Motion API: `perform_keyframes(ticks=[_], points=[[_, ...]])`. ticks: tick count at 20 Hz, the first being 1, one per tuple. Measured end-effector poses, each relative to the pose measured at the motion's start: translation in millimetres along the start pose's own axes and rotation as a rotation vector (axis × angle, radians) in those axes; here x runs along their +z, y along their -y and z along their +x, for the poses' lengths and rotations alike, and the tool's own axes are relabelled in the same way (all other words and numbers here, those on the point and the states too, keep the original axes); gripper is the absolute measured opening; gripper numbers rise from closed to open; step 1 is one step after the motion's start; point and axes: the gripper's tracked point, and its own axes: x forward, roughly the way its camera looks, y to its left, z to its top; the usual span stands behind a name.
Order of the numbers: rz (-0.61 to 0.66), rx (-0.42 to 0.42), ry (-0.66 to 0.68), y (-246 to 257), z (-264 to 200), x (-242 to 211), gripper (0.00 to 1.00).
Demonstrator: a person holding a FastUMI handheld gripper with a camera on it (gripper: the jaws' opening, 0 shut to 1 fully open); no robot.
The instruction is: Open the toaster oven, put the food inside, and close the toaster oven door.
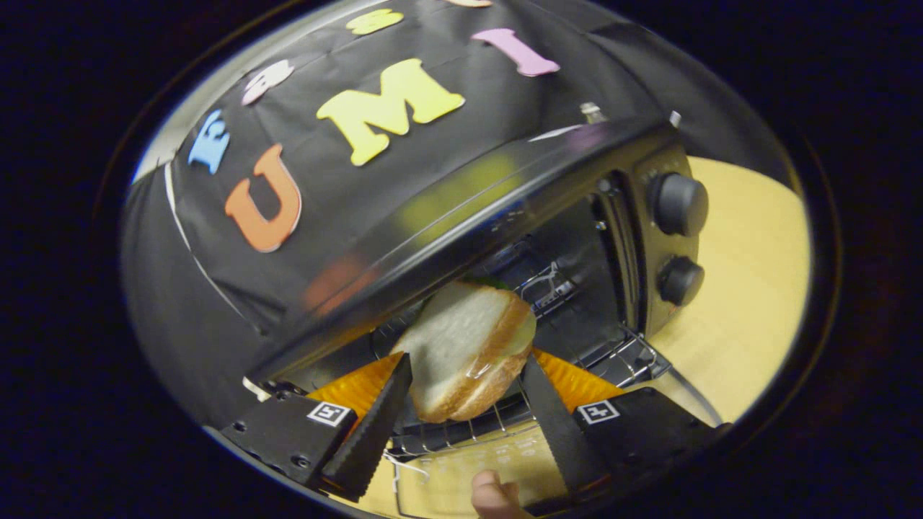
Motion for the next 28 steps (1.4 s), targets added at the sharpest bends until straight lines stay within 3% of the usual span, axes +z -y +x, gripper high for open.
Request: perform_keyframes(ticks=[2,6,10,15,23,28], points=[[-0.115,-0.026,0.024,-0.3,0.0,4.3,1.0],[-0.219,-0.037,0.032,0.2,-7.4,6.1,1.0],[-0.17,0.027,0.023,-5.4,-22.1,9.3,1.0],[-0.168,0.024,-0.083,8.6,-38.3,-7.6,1.0],[-0.325,-0.022,-0.038,9.9,-15.2,4.7,1.0],[-0.291,-0.011,0.0,12.2,-24.3,11.5,1.0]])
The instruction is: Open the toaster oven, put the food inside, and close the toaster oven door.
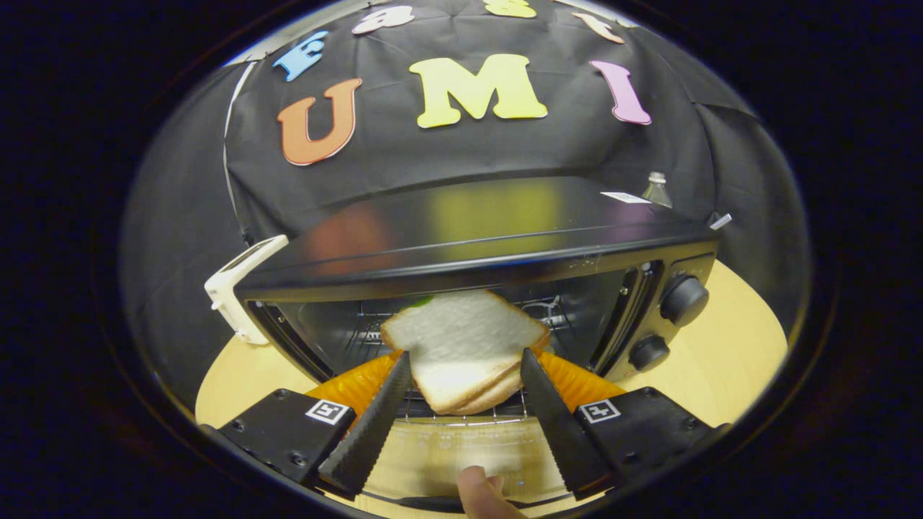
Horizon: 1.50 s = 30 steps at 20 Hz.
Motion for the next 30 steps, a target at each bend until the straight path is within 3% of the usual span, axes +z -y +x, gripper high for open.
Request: perform_keyframes(ticks=[10,14,18,20,30], points=[[-0.022,0.086,0.02,-19.9,-86.6,-51.3,1.0],[-0.089,0.026,0.031,-30.2,-106.2,-102.3,1.0],[-0.121,-0.037,0.018,-28.2,-113.4,-139.8,1.0],[-0.12,-0.027,-0.023,-30.1,-113.8,-150.3,1.0],[-0.078,-0.075,-0.15,-4.8,-87.8,-165.7,1.0]])
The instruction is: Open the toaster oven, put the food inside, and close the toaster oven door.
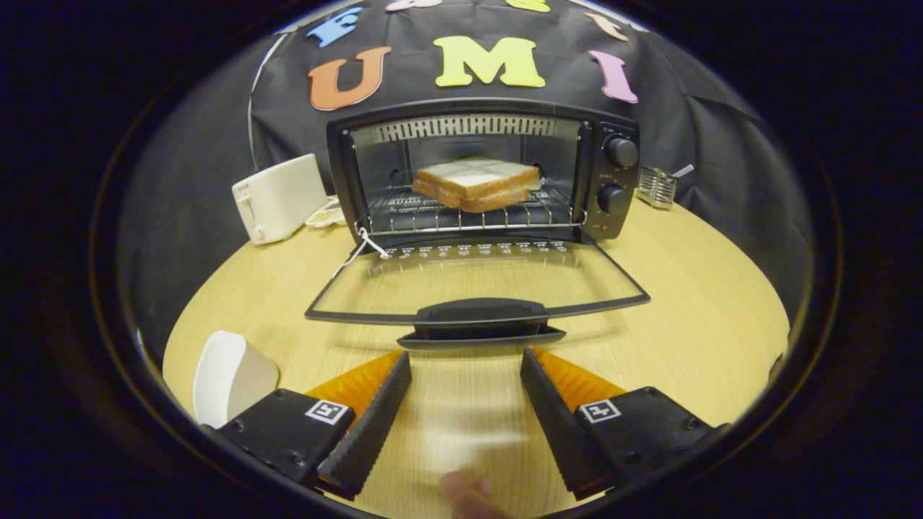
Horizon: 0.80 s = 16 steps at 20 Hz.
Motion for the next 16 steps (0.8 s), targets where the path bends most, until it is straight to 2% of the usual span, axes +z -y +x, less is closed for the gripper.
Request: perform_keyframes(ticks=[9,16], points=[[-0.005,-0.011,0.002,-1.7,-2.3,1.4,1.0],[-0.043,-0.038,0.108,-3.7,-18.9,22.8,1.0]])
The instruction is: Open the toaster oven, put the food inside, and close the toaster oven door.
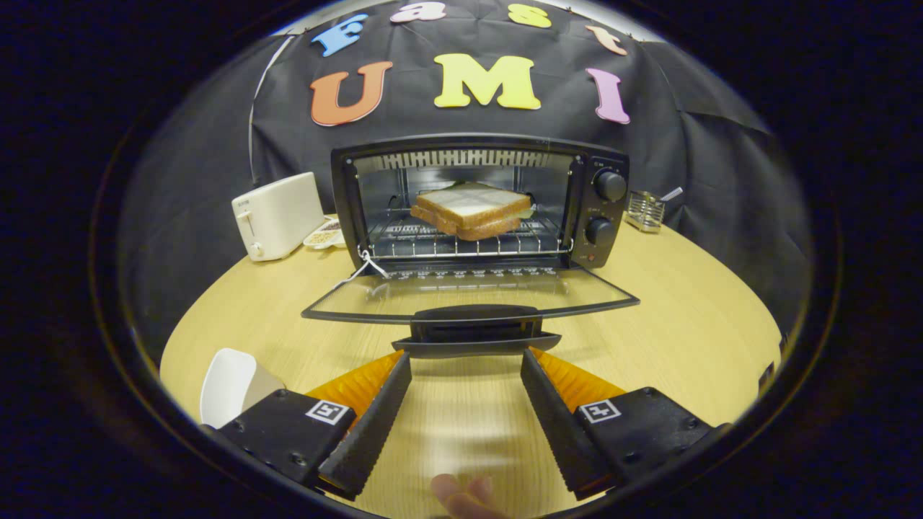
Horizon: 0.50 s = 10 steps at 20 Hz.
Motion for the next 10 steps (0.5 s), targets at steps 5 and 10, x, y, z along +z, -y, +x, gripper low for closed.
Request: perform_keyframes(ticks=[5,10], points=[[-0.008,0.003,0.071,-0.3,-7.0,19.4,1.0],[-0.027,0.009,0.17,0.6,-15.9,48.6,1.0]])
